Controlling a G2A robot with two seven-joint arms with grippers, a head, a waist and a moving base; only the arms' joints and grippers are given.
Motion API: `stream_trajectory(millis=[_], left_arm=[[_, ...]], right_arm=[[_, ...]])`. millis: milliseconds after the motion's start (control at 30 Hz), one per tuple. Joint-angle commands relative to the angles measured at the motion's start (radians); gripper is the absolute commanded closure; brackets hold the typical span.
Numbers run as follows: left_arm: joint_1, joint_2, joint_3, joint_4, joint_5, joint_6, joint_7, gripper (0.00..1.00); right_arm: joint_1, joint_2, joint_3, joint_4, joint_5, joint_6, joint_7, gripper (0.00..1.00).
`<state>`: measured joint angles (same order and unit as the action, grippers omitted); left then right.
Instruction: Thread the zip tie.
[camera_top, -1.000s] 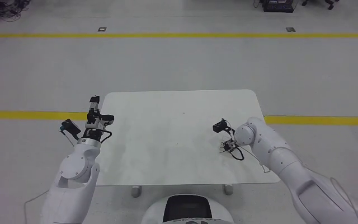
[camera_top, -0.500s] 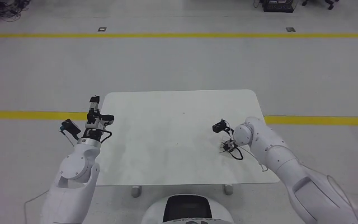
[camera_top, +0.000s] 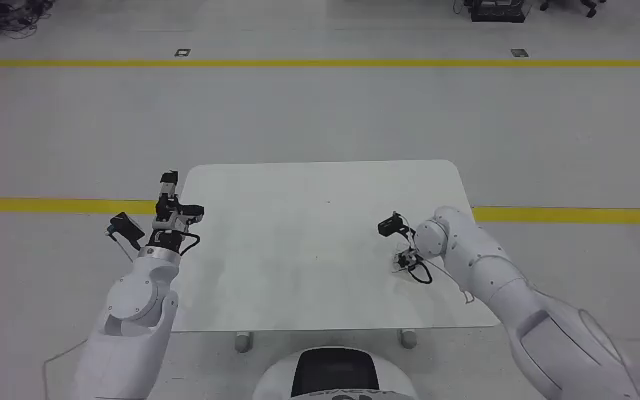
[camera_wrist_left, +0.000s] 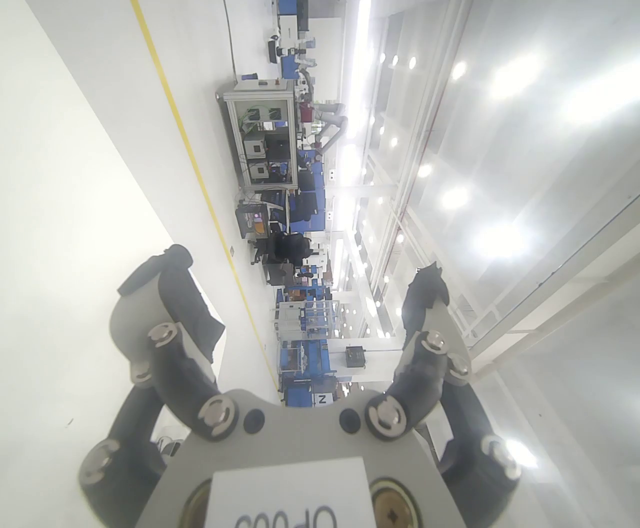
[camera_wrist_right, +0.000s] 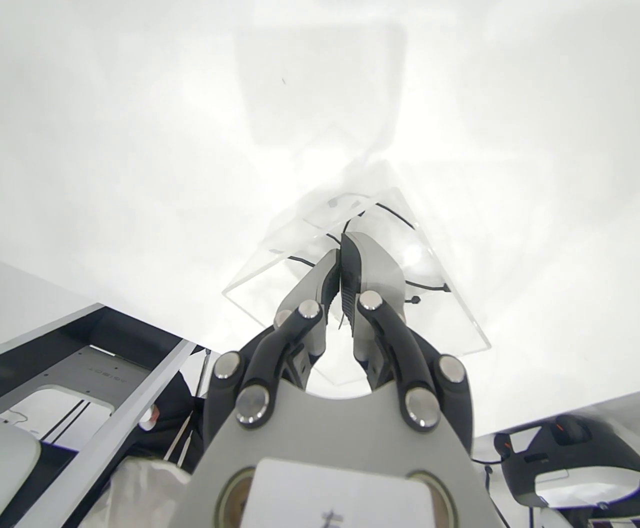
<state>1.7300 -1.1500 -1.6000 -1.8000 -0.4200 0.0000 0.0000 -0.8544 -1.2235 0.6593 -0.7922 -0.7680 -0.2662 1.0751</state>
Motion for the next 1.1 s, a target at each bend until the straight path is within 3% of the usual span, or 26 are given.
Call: stream_trajectory(millis=[0, 200, 367, 600, 867, 967, 1067], left_arm=[[0.0, 0.0, 0.0, 0.0, 0.0, 0.0, 0.0, 0.0], [0.0, 0.0, 0.0, 0.0, 0.0, 0.0, 0.0, 0.0], [0.0, 0.0, 0.0, 0.0, 0.0, 0.0, 0.0, 0.0], [0.0, 0.0, 0.0, 0.0, 0.0, 0.0, 0.0, 0.0], [0.0, 0.0, 0.0, 0.0, 0.0, 0.0, 0.0, 0.0], [0.0, 0.0, 0.0, 0.0, 0.0, 0.0, 0.0, 0.0], [0.0, 0.0, 0.0, 0.0, 0.0, 0.0, 0.0, 0.0]], right_arm=[[0.003, -0.001, 0.002, 0.006, 0.002, -0.002, -0.003, 1.0], [0.005, 0.003, 0.019, 0.0, 0.002, -0.007, -0.009, 1.0], [-0.004, 0.024, 0.061, -0.035, 0.015, -0.026, -0.006, 1.0], [-0.056, 0.082, 0.18, -0.143, 0.056, -0.07, 0.007, 1.0], [-0.189, 0.174, 0.342, -0.38, 0.202, -0.074, 0.064, 1.0], [-0.215, 0.203, 0.37, -0.431, 0.276, -0.074, 0.11, 1.0], [-0.215, 0.203, 0.37, -0.431, 0.276, -0.074, 0.11, 1.0]])
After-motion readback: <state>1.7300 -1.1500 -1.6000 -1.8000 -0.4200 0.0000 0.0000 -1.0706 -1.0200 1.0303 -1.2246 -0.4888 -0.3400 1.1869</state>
